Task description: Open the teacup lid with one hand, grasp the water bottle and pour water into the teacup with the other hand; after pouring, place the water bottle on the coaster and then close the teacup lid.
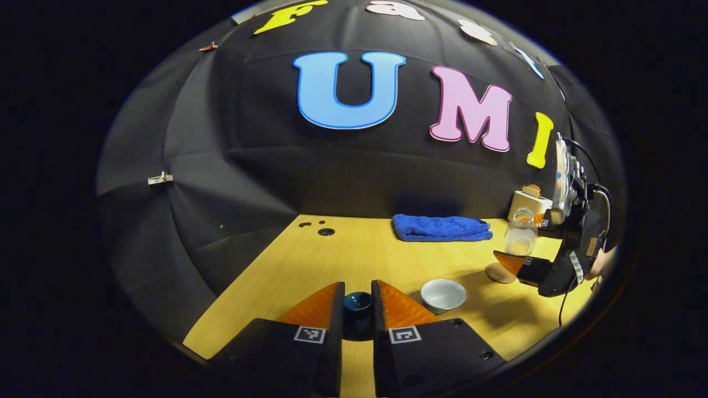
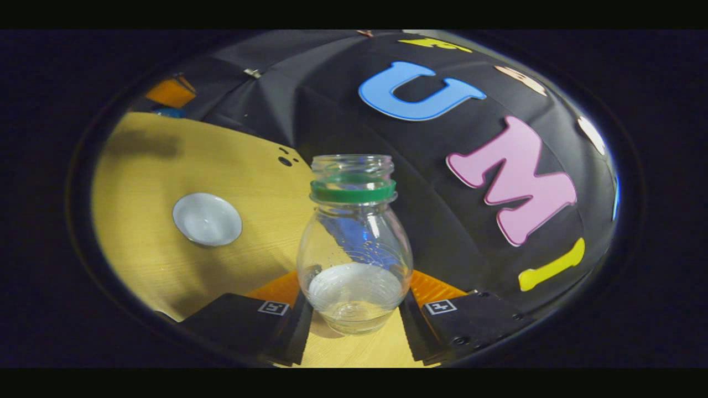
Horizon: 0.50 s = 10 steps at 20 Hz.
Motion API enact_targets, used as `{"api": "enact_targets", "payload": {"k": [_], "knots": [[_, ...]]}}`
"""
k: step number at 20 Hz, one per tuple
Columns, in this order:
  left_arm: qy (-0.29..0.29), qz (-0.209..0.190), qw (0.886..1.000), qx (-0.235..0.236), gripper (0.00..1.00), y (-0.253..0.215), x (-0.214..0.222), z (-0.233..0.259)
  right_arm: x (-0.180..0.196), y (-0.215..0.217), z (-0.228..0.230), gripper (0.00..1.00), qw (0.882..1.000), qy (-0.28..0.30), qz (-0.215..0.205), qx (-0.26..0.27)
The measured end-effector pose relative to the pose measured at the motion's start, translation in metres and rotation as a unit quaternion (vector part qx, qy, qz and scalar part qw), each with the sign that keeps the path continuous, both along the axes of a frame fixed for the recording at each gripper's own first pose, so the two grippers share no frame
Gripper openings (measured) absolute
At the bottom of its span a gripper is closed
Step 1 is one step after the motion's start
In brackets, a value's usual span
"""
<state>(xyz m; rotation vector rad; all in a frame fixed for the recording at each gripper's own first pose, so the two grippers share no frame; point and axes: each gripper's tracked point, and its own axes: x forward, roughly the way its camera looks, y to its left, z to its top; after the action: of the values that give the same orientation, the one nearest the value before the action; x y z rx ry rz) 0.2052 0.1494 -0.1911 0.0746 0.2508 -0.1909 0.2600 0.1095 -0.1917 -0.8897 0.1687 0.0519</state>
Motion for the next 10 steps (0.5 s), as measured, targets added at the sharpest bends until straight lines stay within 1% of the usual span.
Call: {"api": "enact_targets", "payload": {"k": [2, 5, 6, 7, 10], "knots": [[0.002, 0.005, 1.0, -0.003, 0.27, 0.008, -0.001, -0.003, 0.008, 0.004, -0.004, 0.74, 0.999, -0.004, 0.01, -0.033], [0.004, 0.009, 1.0, -0.005, 0.27, 0.016, 0.004, -0.008, 0.019, 0.009, -0.018, 0.73, 0.998, -0.003, 0.021, -0.067], [0.006, 0.009, 1.0, -0.006, 0.24, 0.019, 0.005, -0.01, 0.022, 0.01, -0.02, 0.73, 0.996, -0.005, 0.025, -0.081], [0.007, 0.008, 1.0, -0.006, 0.27, 0.019, 0.006, -0.011, 0.024, 0.013, -0.021, 0.73, 0.995, -0.007, 0.03, -0.095], [0.007, 0.005, 1.0, -0.006, 0.27, 0.021, 0.007, -0.01, 0.026, 0.016, -0.023, 0.73, 0.989, -0.017, 0.046, -0.136]]}}
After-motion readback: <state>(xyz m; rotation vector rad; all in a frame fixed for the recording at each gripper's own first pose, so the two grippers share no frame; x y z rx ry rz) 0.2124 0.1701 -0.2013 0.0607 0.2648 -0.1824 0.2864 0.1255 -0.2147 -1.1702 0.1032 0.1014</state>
